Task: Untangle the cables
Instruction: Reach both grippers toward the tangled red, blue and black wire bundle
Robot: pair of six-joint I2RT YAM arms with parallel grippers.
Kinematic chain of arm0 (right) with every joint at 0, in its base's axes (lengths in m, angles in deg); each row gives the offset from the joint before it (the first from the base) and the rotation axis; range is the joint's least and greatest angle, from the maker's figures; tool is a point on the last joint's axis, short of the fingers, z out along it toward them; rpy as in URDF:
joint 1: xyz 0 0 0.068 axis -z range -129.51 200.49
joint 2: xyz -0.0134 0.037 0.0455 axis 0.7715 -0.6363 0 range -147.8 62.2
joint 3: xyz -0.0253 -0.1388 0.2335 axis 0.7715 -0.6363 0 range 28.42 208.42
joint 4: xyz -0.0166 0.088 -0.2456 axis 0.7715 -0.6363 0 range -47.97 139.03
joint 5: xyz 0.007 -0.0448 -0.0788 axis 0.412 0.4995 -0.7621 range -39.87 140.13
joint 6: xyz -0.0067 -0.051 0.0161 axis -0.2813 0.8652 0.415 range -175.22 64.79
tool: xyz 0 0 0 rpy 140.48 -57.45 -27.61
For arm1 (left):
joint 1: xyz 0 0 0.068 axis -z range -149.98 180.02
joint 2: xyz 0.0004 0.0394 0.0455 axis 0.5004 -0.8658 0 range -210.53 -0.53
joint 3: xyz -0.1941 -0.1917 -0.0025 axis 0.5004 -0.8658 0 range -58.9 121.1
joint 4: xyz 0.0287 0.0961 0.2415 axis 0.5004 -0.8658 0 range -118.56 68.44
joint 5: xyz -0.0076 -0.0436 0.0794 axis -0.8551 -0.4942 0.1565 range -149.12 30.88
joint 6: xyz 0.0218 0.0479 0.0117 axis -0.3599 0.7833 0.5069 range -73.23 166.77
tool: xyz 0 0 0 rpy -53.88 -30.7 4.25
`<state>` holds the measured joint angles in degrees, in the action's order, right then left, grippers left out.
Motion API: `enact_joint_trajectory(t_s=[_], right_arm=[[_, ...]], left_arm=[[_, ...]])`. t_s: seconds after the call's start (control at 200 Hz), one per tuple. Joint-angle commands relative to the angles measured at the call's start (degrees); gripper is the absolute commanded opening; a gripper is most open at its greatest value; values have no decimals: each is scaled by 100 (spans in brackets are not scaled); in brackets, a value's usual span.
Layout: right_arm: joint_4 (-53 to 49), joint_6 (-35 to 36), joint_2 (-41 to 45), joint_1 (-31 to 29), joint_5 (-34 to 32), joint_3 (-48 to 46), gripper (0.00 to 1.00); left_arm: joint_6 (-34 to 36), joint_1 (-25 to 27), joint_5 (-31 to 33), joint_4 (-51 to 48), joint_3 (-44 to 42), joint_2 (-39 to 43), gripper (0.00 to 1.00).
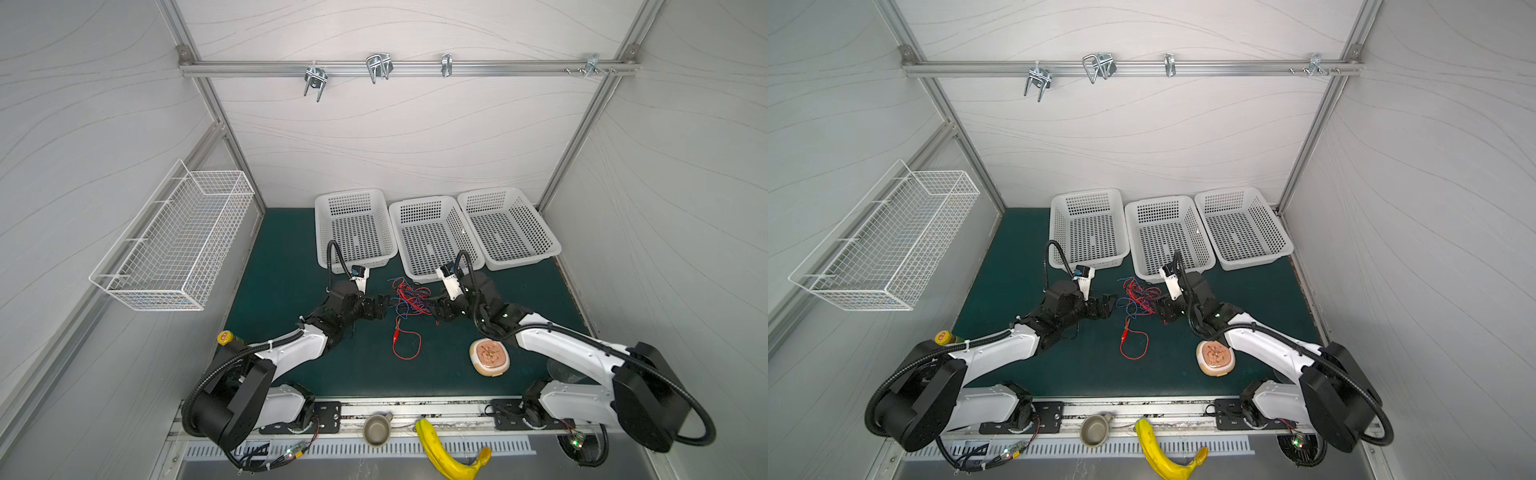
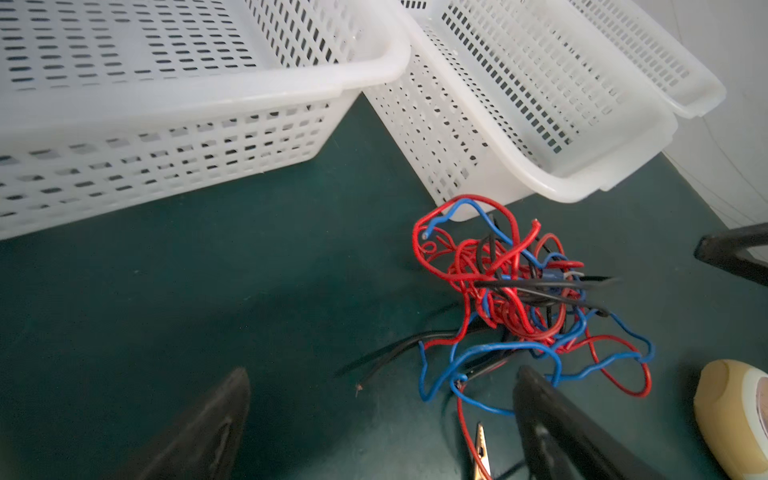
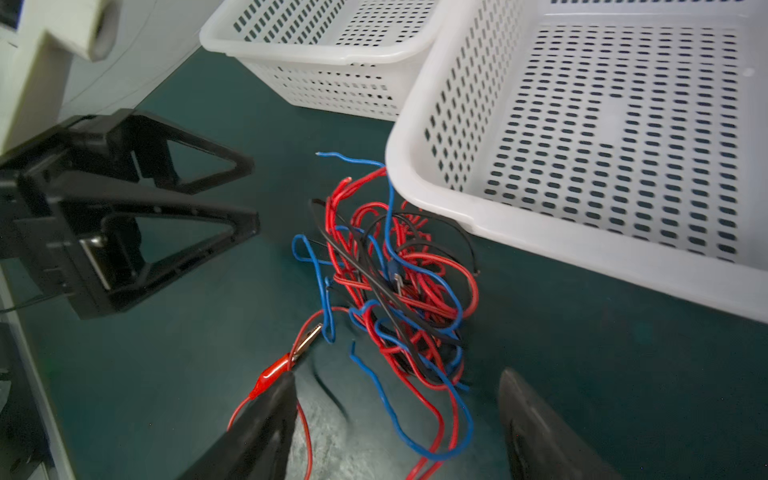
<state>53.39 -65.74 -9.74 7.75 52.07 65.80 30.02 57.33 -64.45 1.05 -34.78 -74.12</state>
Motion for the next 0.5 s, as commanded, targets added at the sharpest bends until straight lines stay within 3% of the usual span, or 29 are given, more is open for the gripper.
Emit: enact_joint_trajectory(t_s=[0.0, 0.29, 0.495], right_arm=[[205, 245, -395, -150, -97, 424, 76], [384, 438, -1246, -279, -103, 995, 75], [209, 560, -1622, -351, -46, 1331, 70]], left_arm=[[-135, 78, -183, 727, 116, -24, 99], [-182, 85, -362, 607, 217, -21, 100], [-314, 82, -90, 560, 173, 14, 99]])
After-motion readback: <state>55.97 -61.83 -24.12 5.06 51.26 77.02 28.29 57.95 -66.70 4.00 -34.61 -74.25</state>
